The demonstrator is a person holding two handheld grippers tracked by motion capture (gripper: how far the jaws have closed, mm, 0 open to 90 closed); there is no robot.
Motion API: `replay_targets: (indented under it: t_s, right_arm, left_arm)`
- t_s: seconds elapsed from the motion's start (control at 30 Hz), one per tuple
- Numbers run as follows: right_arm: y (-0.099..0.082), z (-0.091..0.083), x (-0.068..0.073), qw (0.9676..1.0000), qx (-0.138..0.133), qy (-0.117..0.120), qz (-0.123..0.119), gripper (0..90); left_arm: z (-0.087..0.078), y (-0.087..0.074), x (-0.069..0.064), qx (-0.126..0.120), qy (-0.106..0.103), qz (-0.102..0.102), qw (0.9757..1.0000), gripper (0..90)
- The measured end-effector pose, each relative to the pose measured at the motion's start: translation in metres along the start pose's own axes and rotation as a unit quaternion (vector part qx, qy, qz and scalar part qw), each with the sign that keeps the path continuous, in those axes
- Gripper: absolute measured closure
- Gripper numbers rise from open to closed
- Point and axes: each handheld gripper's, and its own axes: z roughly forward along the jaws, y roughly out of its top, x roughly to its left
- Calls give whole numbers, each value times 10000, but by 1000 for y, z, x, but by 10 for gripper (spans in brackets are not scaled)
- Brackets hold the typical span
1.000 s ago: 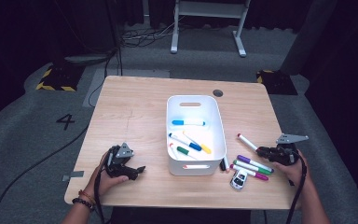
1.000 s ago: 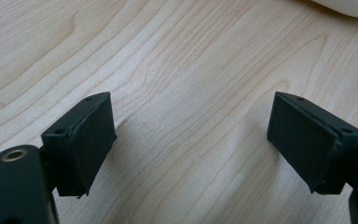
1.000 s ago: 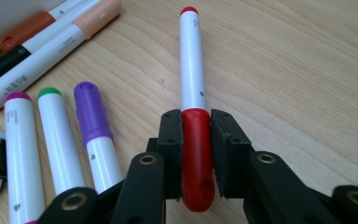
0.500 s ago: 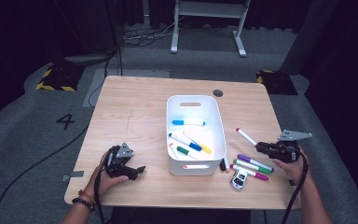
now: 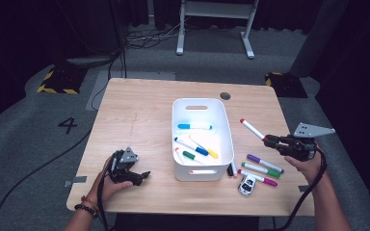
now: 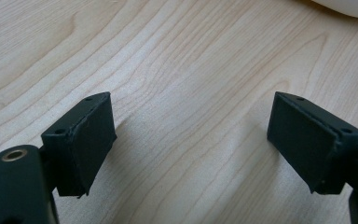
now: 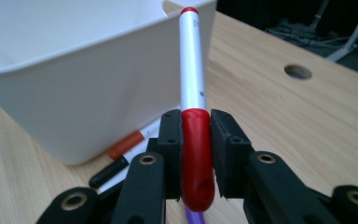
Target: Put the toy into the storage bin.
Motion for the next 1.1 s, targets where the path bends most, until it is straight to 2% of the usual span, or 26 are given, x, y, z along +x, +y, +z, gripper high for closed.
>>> replay_targets:
  t_s: [0.3, 0.47, 0.6, 0.73, 0.83, 0.93, 0.97, 1.0, 1.07, 1.1]
  right_arm:
    - [42, 4, 23, 9982, -201, 324, -457, 752]
    - [62, 14, 36, 9961, -164, 538, -677, 752]
    - [77, 25, 49, 9932, -143, 720, -907, 752]
    - [85, 33, 56, 9915, -83, 805, -1023, 752]
    - [96, 52, 70, 9874, 116, 1002, -1221, 752]
    - [99, 62, 75, 9855, 234, 1101, -1267, 752]
    - [102, 73, 81, 9828, 393, 1173, -1374, 752]
    - [102, 73, 81, 9828, 393, 1173, -1374, 752]
    - [103, 83, 87, 9795, 575, 1259, -1462, 752]
    - [104, 91, 92, 9765, 737, 1316, -1539, 752]
  left_arm:
    - [0, 0, 0, -1, -4, -6, 10000, 153]
    - [0, 0, 0, 0, -6, -6, 10000, 153]
    - [0, 0, 0, -2, -6, -5, 10000, 153]
    - [0, 0, 0, -3, -24, -34, 10000, 153]
    - [0, 0, 0, -1, -5, -2, 10000, 153]
    - [0, 0, 0, -1, 5, 6, 10000, 153]
    - [0, 0, 0, -11, -8, -30, 10000, 153]
    - [0, 0, 0, -11, -8, -30, 10000, 153]
    - [0, 0, -1, -7, -12, -30, 10000, 153]
    - [0, 0, -1, -5, -15, -29, 10000, 153]
